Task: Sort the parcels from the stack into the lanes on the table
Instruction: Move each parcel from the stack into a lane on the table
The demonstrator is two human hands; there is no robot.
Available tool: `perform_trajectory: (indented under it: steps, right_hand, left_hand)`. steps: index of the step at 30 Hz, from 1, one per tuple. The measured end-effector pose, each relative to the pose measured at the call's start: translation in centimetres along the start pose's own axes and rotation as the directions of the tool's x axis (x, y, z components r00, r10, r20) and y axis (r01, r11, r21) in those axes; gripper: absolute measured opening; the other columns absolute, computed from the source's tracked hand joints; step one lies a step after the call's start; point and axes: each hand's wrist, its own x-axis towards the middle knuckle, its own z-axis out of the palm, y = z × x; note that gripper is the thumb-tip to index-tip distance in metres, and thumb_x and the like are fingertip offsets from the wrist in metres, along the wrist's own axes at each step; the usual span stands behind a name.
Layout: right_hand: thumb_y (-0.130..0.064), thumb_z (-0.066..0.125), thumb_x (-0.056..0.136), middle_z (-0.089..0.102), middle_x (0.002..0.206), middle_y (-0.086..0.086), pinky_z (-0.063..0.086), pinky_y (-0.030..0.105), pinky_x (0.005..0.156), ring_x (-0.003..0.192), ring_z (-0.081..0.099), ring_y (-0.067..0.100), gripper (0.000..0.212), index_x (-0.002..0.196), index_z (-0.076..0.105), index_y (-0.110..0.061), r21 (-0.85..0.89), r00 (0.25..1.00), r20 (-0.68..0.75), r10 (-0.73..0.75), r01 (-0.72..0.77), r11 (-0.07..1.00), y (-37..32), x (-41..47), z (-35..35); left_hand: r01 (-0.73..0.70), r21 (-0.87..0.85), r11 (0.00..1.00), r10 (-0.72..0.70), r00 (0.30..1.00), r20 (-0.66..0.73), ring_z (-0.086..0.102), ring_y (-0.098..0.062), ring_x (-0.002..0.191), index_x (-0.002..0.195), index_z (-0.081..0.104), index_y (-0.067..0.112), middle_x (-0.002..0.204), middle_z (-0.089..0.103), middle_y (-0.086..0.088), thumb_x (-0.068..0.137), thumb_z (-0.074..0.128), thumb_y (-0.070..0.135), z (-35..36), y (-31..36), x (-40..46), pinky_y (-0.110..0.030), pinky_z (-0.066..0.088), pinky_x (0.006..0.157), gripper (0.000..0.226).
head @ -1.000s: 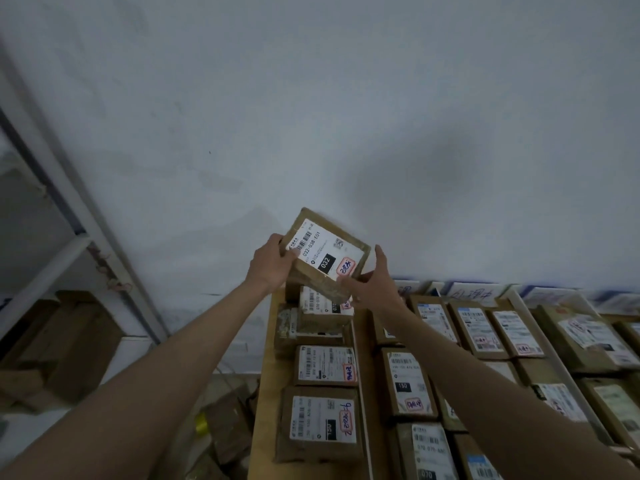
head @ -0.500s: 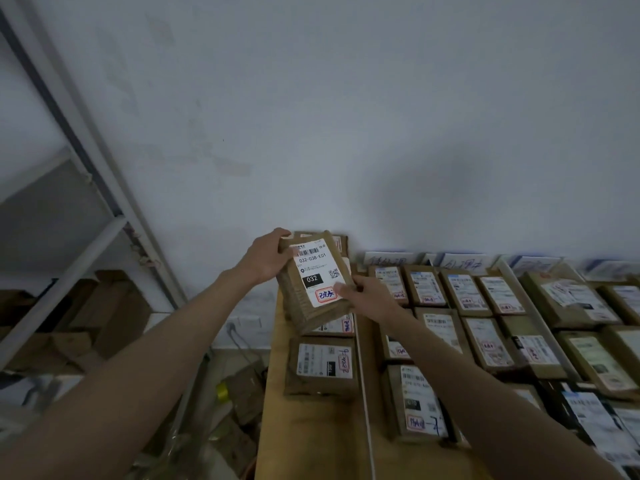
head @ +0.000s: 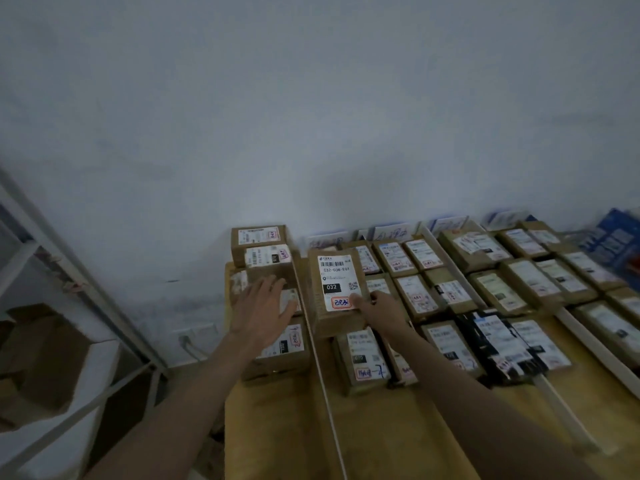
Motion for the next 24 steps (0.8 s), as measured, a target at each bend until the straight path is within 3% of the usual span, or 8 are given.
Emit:
perform_trajectory:
  steps: [3, 7, 12, 19, 24]
  right_hand:
    - [-0.045, 0.064, 0.091, 0.067, 0.105, 0.004, 0.059, 0.037, 0.08, 0.093, 0.066, 0.019, 0.043, 0.115, 0.061, -0.01, 0.073, 0.996, -0.074, 0.047, -0.042, 0.996, 2.5, -1.1, -2.7]
    - [-0.046, 0.063, 0.091, 0.068, 0.104, 0.005, 0.059, 0.04, 0.083, 0.094, 0.066, 0.02, 0.043, 0.113, 0.062, -0.009, 0.043, 0.982, -0.165, 0.093, -0.087, 0.995, 5.4, -3.1, -6.4]
    - [-0.045, 0.058, 0.095, 0.065, 0.105, 0.002, 0.052, 0.026, 0.068, 0.092, 0.062, 0.015, 0.04, 0.114, 0.06, -0.01, 0.011, 0.949, -0.284, 0.139, -0.141, 0.99, 10.2, -6.8, -12.6]
    - [-0.044, 0.056, 0.097, 0.066, 0.105, 0.007, 0.051, 0.034, 0.076, 0.096, 0.062, 0.022, 0.042, 0.112, 0.062, -0.006, 0.038, 0.9, -0.389, 0.196, -0.197, 0.98, 17.6, -11.4, -21.7]
    - [-0.048, 0.058, 0.095, 0.065, 0.098, 0.006, 0.049, 0.031, 0.063, 0.086, 0.061, 0.02, 0.034, 0.083, 0.054, -0.016, 0.07, 0.881, -0.409, 0.239, -0.231, 0.97, 23.8, -13.9, -27.7]
  left_hand:
    - [-0.096, 0.028, 0.995, 0.097, 0.995, -0.013, 0.027, -0.023, 0.146, 0.152, 0.033, 0.019, 0.158, 0.032, -0.004, 0.102, 0.027, 0.054, 0.8, 3.4, -0.3, -0.041, 0.02, 0.119, 0.061]
    - [-0.199, 0.055, 0.979, 0.2, 0.98, -0.016, 0.028, -0.022, 0.145, 0.151, 0.034, 0.018, 0.156, 0.034, -0.004, 0.102, 0.026, 0.053, 1.9, 7.9, -0.5, -0.039, 0.017, 0.121, 0.061]
    - [-0.31, 0.017, 0.951, 0.31, 0.95, 0.029, 0.025, -0.021, 0.147, 0.153, 0.032, 0.017, 0.159, 0.031, -0.003, 0.102, 0.026, 0.055, 3.4, 15.2, -1.4, -0.038, 0.018, 0.122, 0.064]
    - [-0.411, 0.003, 0.912, 0.411, 0.911, 0.025, 0.036, -0.02, 0.14, 0.147, 0.042, 0.017, 0.151, 0.043, -0.003, 0.102, 0.03, 0.051, 5.5, 24.7, -3.7, -0.037, 0.025, 0.119, 0.058]
    - [-0.41, -0.044, 0.911, 0.412, 0.91, 0.047, 0.027, -0.021, 0.146, 0.152, 0.034, 0.018, 0.157, 0.033, -0.002, 0.101, 0.032, 0.054, 7.1, 33.2, -6.0, -0.039, 0.02, 0.121, 0.062]
